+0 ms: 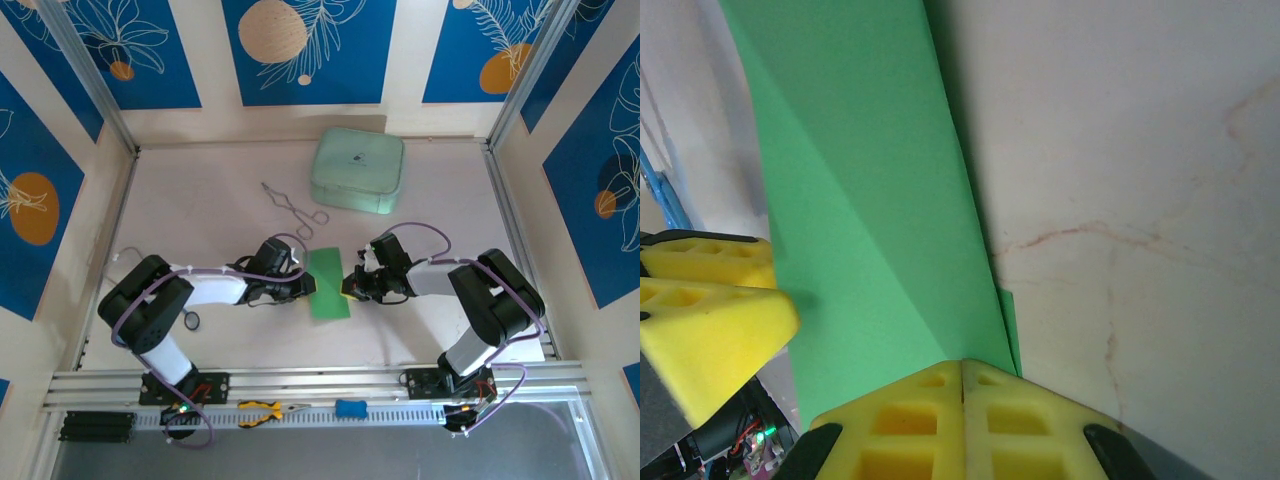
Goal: Fold a paper plane with a square sheet of paper (pick it up from the middle)
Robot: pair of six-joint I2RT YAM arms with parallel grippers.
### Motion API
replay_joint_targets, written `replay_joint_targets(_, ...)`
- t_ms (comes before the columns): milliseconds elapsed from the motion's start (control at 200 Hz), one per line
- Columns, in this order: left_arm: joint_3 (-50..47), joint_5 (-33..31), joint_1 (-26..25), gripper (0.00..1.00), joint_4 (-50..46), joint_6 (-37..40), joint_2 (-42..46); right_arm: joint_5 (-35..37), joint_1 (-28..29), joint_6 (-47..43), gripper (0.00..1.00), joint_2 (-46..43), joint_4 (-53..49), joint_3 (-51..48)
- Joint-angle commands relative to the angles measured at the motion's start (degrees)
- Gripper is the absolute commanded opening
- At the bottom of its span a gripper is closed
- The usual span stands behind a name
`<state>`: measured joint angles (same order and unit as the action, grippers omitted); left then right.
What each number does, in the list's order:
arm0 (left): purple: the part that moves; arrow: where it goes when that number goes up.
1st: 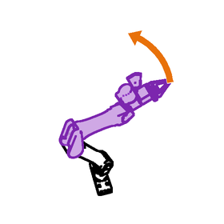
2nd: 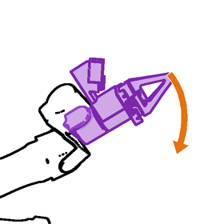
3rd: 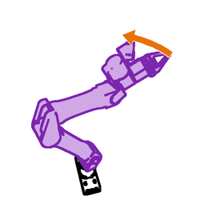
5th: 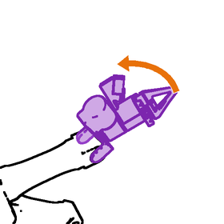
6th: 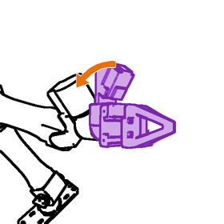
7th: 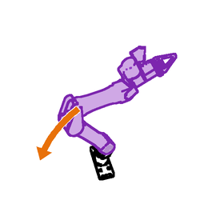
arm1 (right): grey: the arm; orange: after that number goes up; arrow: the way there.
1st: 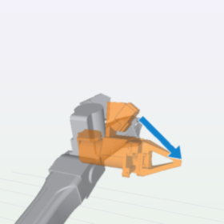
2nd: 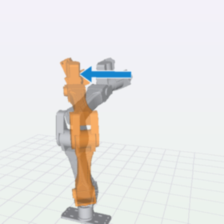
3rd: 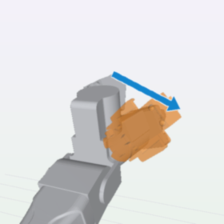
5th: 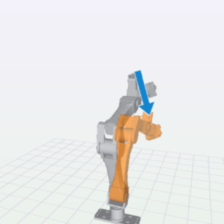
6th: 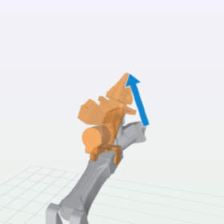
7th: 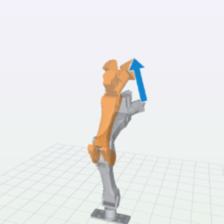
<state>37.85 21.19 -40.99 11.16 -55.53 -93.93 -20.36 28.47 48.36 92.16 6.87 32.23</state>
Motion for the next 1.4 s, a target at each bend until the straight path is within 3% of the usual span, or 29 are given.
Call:
replay_joint_targets(0, -0.8, 0.0, -0.2, 0.24, -0.1, -0.5, 1.3, 1.6, -0.1, 0.4, 0.02, 0.9, -4.9, -1.1)
replay_joint_targets(290, -0.8, -0.9, -0.1, 0.13, -1.8, -0.7, 2.8, 1.0, -0.1, 0.3, 0.03, -0.2, -3.8, -1.5)
replay_joint_targets(495, -0.8, -1.7, -0.2, 0.06, -3.6, -0.9, 5.0, 1.2, 0.1, -0.4, 0.09, -3.3, -3.2, -1.9)
replay_joint_targets(870, -0.3, -2.0, -0.1, 0.03, -5.8, -1.8, 7.1, 9.4, 4.3, -6.5, 0.36, -14.0, -10.6, 0.1)
replay_joint_targets(1000, 0.2, -1.5, -0.1, 0.02, -6.5, -2.3, 6.9, 16.1, 9.5, -11.3, 0.43, -17.1, -14.0, 2.6)
replay_joint_targets(1130, 1.2, -0.7, -0.1, 0.01, -7.1, -3.0, 6.4, 27.8, 18.2, -17.5, 0.45, -19.5, -13.5, 3.4)
replay_joint_targets(1290, 1.7, -1.0, 0.1, 0.00, -8.6, -3.8, 6.5, 38.9, 29.1, -31.5, 0.49, -21.8, -1.1, -1.7)
replay_joint_targets(1390, 2.1, -1.0, 0.1, 0.00, -9.2, -4.2, 6.4, 39.8, 33.0, -38.6, 0.52, -22.3, 4.8, -4.5)
